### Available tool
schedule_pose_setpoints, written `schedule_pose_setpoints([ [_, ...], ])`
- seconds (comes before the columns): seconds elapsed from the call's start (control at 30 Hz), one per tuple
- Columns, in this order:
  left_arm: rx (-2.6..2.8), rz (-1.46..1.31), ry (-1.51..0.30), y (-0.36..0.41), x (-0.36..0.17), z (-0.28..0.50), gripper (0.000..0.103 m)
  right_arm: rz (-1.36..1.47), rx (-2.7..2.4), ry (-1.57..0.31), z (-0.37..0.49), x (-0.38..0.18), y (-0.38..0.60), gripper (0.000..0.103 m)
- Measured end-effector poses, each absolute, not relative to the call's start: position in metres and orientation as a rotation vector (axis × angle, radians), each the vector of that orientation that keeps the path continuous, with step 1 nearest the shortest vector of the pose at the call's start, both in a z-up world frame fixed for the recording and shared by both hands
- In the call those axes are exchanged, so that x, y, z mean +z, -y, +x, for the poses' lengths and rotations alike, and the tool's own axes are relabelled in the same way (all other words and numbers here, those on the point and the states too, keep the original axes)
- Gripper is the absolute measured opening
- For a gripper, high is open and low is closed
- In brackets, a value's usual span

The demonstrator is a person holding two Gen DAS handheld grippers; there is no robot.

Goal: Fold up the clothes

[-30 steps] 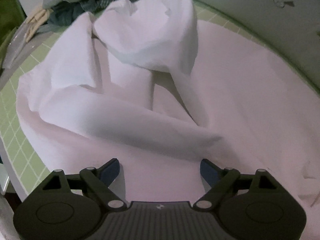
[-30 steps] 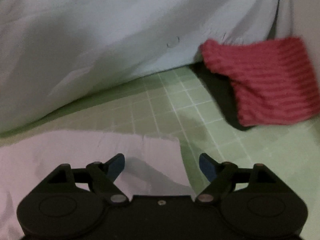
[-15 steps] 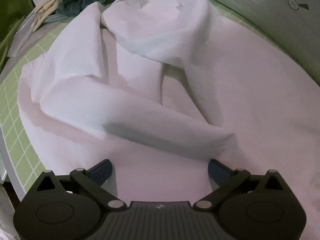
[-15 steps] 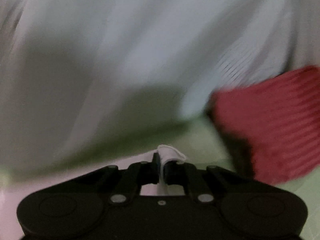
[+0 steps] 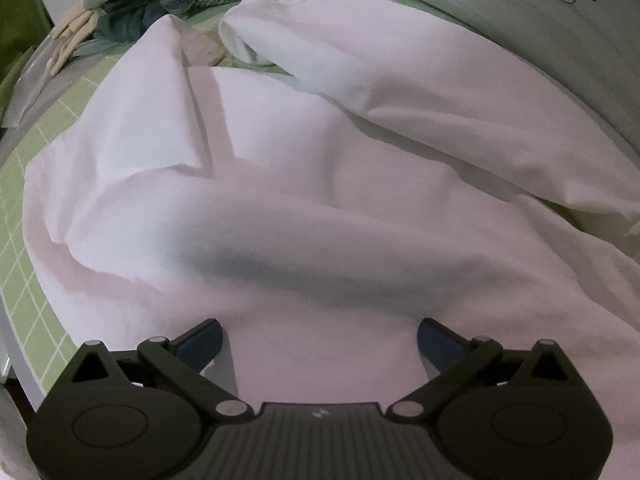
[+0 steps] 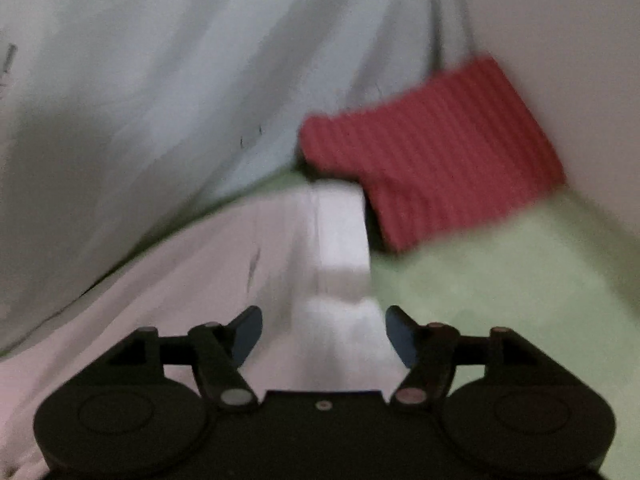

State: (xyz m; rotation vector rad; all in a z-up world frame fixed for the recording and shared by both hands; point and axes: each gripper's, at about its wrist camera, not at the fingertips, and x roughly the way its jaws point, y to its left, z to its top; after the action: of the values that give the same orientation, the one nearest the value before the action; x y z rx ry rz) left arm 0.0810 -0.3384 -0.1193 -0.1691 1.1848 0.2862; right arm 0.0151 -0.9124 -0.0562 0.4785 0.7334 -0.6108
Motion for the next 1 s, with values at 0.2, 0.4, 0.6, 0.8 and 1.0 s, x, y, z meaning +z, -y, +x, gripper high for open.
schedule_pose_setpoints([
  [0.2,0.227,-0.157,-1.139,0.345,-0.108,0.072,0.102,0.628,-0.627,-0.763,-0.078,-0.057,0.873,0.072],
  [0.4,0.181,-0.139,-1.102,0.344,-0.098,0.051,0.102,0.725,-0.555,-0.760,-0.094,-0.064,0.863,0.071],
  [0.6,0.178,-0.117,-1.079,0.336,-0.087,0.028,0.102,0.786,-0.506,-0.775,-0.080,-0.072,0.859,0.070],
  [0.8,0.191,-0.124,-1.047,0.325,-0.072,0.013,0.102,0.941,-0.616,-0.821,-0.059,-0.089,0.878,0.071],
  [1.0,0.208,-0.148,-1.030,0.315,-0.065,0.005,0.102,0.973,-0.487,-0.692,-0.056,-0.066,0.892,0.010],
])
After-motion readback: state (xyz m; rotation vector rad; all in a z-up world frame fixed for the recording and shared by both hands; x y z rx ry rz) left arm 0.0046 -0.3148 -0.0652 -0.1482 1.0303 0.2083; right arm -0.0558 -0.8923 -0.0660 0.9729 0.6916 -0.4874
